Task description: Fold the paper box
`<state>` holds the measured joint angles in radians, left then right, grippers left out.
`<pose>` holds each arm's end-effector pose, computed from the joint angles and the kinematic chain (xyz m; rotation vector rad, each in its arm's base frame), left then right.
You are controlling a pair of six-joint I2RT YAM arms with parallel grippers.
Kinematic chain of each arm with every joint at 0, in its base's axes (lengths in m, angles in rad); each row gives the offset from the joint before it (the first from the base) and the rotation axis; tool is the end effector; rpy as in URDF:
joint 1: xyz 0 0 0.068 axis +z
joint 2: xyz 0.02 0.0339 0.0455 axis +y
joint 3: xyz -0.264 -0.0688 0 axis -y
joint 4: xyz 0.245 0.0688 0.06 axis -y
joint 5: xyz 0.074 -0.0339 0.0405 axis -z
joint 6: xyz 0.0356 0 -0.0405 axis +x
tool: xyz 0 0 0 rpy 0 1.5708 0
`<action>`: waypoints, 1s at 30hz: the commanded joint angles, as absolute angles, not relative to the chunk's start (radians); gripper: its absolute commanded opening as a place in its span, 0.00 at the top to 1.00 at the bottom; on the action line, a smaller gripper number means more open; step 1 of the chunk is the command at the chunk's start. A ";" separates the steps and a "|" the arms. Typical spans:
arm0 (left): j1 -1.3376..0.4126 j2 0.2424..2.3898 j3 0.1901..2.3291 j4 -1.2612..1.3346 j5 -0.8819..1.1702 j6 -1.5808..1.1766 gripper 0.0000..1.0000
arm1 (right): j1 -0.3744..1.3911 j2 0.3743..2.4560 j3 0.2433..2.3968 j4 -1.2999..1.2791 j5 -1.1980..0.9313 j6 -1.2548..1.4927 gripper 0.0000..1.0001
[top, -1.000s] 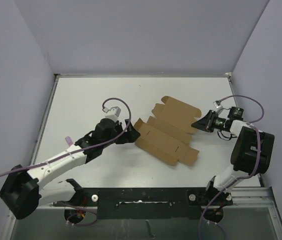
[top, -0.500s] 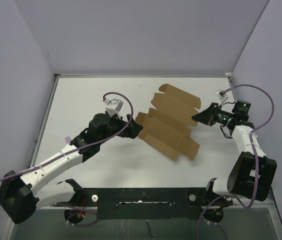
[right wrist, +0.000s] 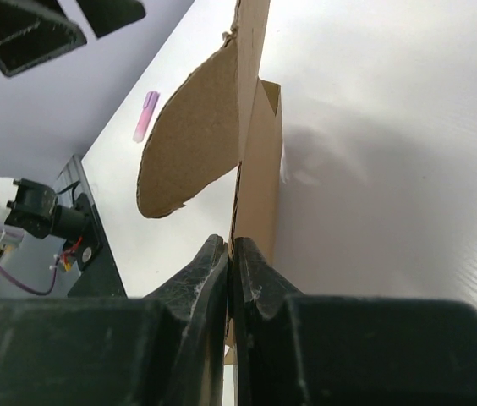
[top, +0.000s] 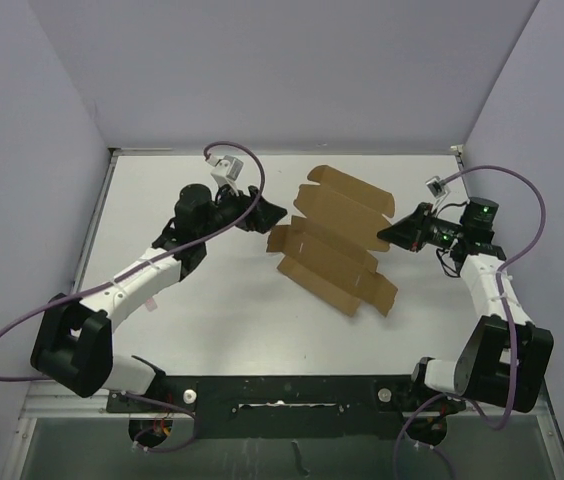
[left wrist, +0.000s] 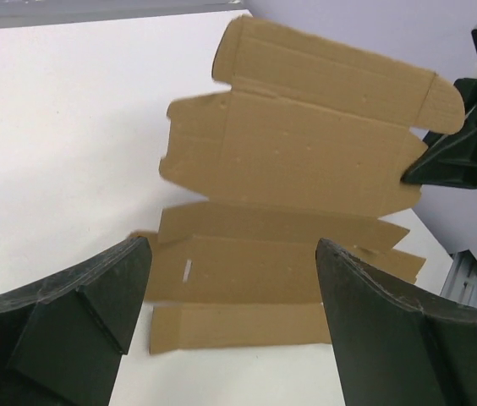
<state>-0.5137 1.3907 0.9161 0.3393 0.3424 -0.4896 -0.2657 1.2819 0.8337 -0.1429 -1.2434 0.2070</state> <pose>0.2768 -0.1699 0.3001 0.2918 1.7867 -1.0229 0.2622 -0.0364 0.2668 -0.2494 1.9288 1.2727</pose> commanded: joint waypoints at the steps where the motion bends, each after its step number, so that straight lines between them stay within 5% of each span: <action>1: -0.491 1.401 0.984 0.431 0.476 -0.474 0.22 | -0.210 1.258 0.862 -0.137 -1.311 0.128 1.00; 17: -0.324 1.266 0.836 0.447 0.772 -0.503 0.18 | -0.290 1.141 0.822 -0.194 -1.469 -0.020 1.00; 30: -0.350 1.437 0.883 0.710 0.810 -0.556 0.24 | -0.219 1.155 0.921 -0.358 -1.346 -0.103 1.00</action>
<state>-0.3340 1.3624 0.8356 0.5304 0.7902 -0.5056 -0.2401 1.1576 0.8398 -0.2951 -1.3754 -0.0528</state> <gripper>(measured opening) 0.773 0.045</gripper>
